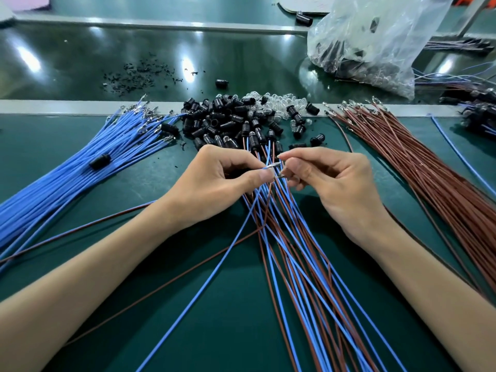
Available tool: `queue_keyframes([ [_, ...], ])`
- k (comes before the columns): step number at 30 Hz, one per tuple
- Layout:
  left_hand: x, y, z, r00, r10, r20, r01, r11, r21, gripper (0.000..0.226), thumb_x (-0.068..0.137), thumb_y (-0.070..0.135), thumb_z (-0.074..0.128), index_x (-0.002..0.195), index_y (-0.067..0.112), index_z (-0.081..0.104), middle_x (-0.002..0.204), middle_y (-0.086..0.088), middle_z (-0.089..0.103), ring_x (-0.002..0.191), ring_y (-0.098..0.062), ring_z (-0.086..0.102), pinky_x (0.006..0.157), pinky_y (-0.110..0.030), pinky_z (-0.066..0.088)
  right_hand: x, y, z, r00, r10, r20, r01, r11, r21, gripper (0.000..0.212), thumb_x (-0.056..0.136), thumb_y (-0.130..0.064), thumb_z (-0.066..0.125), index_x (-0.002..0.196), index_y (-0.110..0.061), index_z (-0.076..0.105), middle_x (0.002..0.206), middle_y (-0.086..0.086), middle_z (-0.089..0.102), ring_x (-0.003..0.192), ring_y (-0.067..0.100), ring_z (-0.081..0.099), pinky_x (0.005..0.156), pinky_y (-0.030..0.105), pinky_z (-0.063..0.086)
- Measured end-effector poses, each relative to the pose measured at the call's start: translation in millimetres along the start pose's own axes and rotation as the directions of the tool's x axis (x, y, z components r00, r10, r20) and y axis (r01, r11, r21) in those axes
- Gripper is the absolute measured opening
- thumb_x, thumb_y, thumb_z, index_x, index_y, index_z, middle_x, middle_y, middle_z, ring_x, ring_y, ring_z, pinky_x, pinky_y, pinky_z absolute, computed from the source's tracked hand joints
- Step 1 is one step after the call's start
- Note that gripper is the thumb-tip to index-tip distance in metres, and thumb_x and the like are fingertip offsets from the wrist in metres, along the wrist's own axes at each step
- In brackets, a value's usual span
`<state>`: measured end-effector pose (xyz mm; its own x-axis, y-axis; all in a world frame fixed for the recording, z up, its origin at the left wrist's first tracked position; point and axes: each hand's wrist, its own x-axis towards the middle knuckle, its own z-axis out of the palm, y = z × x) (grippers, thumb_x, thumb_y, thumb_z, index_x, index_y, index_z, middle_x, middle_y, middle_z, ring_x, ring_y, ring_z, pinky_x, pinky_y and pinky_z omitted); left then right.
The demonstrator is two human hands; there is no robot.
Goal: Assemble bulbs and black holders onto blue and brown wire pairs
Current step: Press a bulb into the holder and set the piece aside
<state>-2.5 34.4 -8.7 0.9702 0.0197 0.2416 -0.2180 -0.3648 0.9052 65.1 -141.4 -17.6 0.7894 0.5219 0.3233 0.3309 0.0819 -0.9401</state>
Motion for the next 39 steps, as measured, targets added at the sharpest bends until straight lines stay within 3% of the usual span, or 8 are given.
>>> queue_keyframes([
  [5,-0.8,0.0,-0.6,1.0,-0.003,0.013,0.003,1.0,0.016,0.011,0.087,0.012,0.065,0.08,0.008,0.073,0.072,-0.011,0.069,0.065,-0.006,0.055,0.062,-0.018,0.042,-2.0,-3.1,-0.6,0.998,0.04,0.052,-0.04,0.999,0.004,0.02,0.074,-0.024,0.073,0.093,-0.027,0.075,0.087,-0.001,0.076,0.077,0.012,0.071,0.074,0.021,0.056],
  [12,-1.1,1.5,-0.8,1.0,0.0,-0.002,0.0,1.0,0.017,0.013,0.087,0.016,0.065,0.077,0.015,0.072,0.062,0.007,0.063,0.059,0.001,0.05,0.059,-0.013,0.037,-2.5,-4.8,0.9,0.996,-0.007,0.089,0.014,0.997,-0.076,0.025,0.074,-0.018,0.072,0.099,-0.019,0.071,0.088,-0.012,0.074,0.082,0.0,0.068,0.077,0.011,0.049],
  [19,-1.2,4.1,0.1,1.0,0.018,0.004,-0.018,1.0,0.006,0.021,0.082,0.025,0.063,0.081,0.007,0.072,0.065,0.001,0.062,0.06,-0.003,0.049,0.059,-0.016,0.037,-1.8,1.7,0.6,0.996,0.008,0.086,-0.004,0.999,-0.039,0.023,0.074,-0.019,0.072,0.096,-0.02,0.072,0.086,-0.009,0.074,0.076,0.004,0.069,0.074,0.015,0.053],
  [26,-1.8,4.7,0.4,1.0,0.028,0.003,-0.028,0.999,-0.017,0.015,0.082,0.025,0.063,0.077,0.013,0.07,0.058,0.013,0.058,0.058,0.0,0.048,0.058,-0.014,0.037,-3.4,-0.9,1.7,0.993,-0.039,0.107,0.043,0.998,-0.036,0.027,0.077,-0.012,0.07,0.104,-0.012,0.07,0.087,0.0,0.073,0.076,0.009,0.07,0.073,0.018,0.055],
  [32,-2.4,8.9,1.1,0.998,0.064,0.005,-0.064,0.996,-0.062,0.01,0.082,0.02,0.062,0.077,0.014,0.067,0.054,0.019,0.057,0.05,0.006,0.048,0.053,-0.004,0.033,-5.6,-3.2,6.3,0.979,-0.186,0.083,0.201,0.949,-0.241,0.019,0.086,-0.002,0.065,0.102,-0.012,0.067,0.082,0.003,0.07,0.067,0.0,0.065,0.067,0.009,0.05],
  [37,-2.7,10.7,1.8,0.999,0.053,-0.004,-0.053,0.992,-0.112,0.008,0.08,0.02,0.063,0.074,0.016,0.067,0.052,0.014,0.055,0.045,0.003,0.045,0.05,-0.005,0.032,-5.6,-2.3,7.0,0.948,-0.31,0.071,0.312,0.86,-0.404,0.013,0.09,-0.008,0.061,0.096,-0.001,0.071,0.077,0.009,0.068,0.066,0.013,0.062,0.064,0.024,0.054],
  [39,-2.5,9.9,0.9,0.999,0.035,-0.009,-0.036,0.99,-0.134,0.01,0.08,0.021,0.064,0.071,0.016,0.067,0.052,0.012,0.055,0.045,0.001,0.045,0.05,-0.006,0.033,-5.3,-2.1,7.8,0.921,-0.38,0.084,0.373,0.804,-0.463,0.015,0.091,-0.008,0.06,0.094,0.003,0.07,0.075,0.009,0.066,0.066,0.011,0.059,0.064,0.023,0.052],
])
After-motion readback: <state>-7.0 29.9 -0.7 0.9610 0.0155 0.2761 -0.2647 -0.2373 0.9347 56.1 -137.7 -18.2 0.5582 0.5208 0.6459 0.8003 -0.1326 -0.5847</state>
